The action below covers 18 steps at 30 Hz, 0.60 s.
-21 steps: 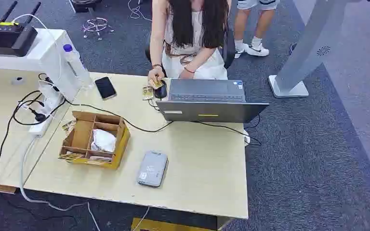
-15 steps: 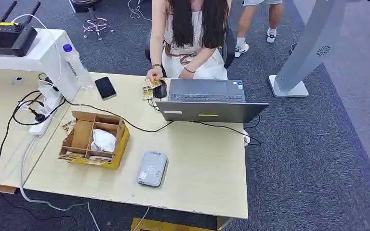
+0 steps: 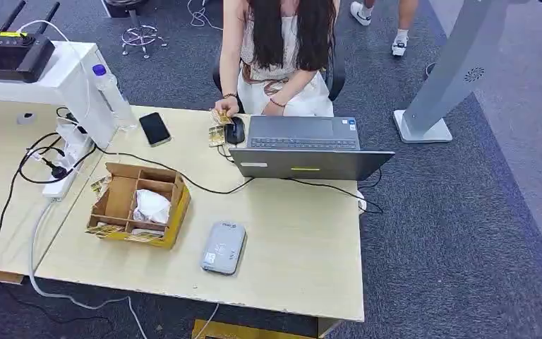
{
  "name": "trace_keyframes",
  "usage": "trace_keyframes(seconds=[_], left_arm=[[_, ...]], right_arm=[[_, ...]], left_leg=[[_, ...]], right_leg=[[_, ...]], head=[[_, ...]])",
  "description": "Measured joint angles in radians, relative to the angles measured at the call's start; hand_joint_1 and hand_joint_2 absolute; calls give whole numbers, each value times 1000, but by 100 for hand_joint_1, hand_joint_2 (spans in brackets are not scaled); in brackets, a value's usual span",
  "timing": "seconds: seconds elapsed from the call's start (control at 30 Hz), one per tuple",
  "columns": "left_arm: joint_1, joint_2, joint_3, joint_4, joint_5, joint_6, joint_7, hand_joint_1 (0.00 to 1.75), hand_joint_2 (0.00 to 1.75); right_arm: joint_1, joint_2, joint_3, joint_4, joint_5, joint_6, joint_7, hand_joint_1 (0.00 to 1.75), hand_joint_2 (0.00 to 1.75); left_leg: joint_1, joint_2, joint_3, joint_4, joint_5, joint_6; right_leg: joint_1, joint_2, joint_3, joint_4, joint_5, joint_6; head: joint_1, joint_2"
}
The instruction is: Pass the card to the sensor for recognition and then transmit it.
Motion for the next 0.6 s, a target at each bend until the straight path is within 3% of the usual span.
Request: trace_keyframes(seconds=[0.23, 0.43, 0.6], left_arm=[[-77, 34, 189, 66, 48, -118, -63, 0, 175], [-152, 45, 344, 41, 44, -222, -121, 0, 175], [-203, 40, 348, -44, -37, -198, -152, 0, 175]], right_arm=[[-26, 5, -43, 10, 55, 4, -14, 0, 175], [-48, 15, -78, 19, 106, 14, -24, 0, 175], [-65, 23, -89, 26, 144, 16, -31, 0, 175]], left_leg=[[0, 0, 0, 0, 0, 0], [0, 0, 0, 0, 1, -1], [0, 0, 1, 0, 1, -1]], right_leg=[[0, 0, 0, 0, 0, 0], [0, 0, 0, 0, 0, 0], [0, 0, 0, 0, 1, -1]], head=[[0, 0], [0, 0], [0, 0]])
